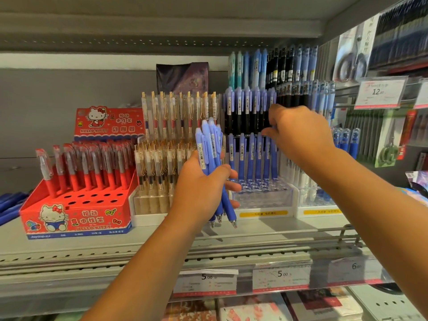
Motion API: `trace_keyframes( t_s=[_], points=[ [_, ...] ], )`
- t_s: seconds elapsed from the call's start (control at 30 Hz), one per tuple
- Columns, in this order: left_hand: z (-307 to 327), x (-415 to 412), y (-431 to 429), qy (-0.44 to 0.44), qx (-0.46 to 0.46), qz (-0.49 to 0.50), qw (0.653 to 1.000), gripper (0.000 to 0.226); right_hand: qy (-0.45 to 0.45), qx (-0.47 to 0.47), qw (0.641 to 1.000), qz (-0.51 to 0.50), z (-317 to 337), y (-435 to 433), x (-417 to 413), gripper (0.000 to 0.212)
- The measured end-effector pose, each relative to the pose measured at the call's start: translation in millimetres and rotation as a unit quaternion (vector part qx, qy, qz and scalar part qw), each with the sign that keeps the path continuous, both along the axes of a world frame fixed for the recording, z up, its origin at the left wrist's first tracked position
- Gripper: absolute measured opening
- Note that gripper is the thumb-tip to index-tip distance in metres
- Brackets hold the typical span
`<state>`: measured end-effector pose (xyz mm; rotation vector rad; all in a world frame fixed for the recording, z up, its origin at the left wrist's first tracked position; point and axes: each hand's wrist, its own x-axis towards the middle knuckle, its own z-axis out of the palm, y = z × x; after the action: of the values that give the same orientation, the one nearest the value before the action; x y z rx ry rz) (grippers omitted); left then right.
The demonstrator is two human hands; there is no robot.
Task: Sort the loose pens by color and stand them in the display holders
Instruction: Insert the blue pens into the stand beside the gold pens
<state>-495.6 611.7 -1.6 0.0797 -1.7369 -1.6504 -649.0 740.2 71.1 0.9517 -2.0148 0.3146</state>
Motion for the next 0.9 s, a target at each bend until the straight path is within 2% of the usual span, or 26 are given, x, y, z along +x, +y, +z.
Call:
trace_keyframes(
  t_s=[0.1, 0.23, 0.43, 0.5, 0.57, 0.67, 0.73, 0.9],
  points=[
    [0, 0, 0, -0.001, 0.001, -0.003, 1.000, 0.023, 0.030, 0.028, 0.998, -0.051, -3, 1, -4, 0.024],
    [0, 0, 0, -0.004, 0.000, -0.007, 1.000, 0.022, 0.002, 0.026, 0.997, -0.074, -7, 7, -11, 0.016],
    [0, 1, 0, 0.004, -0.009, 0.000, 1.000, 0.018, 0.021, -0.024, 0.999, -0.041, -8, 10, -2, 0.022],
    [0, 2, 1, 0.007, -0.012, -0.002, 1.000, 0.017, -0.039, -0.068, 0.995, 0.054, -7, 6, 10, 0.022],
    [1, 3, 2, 0.005, -0.022, -0.006, 1.000, 0.016, -0.188, -0.121, 0.954, 0.198, -4, 0, 25, 0.017],
    [2, 4, 5, 0.007, -0.036, -0.004, 0.999, 0.012, -0.396, -0.150, 0.838, 0.343, -4, -10, 41, 0.021],
    [2, 5, 5, 0.014, -0.036, -0.006, 0.999, 0.013, -0.457, -0.156, 0.785, 0.387, -9, -16, 46, 0.025],
    [4, 5, 4, 0.017, -0.013, -0.015, 1.000, 0.022, -0.506, -0.230, 0.717, 0.420, -21, -25, 46, 0.026]
  ],
)
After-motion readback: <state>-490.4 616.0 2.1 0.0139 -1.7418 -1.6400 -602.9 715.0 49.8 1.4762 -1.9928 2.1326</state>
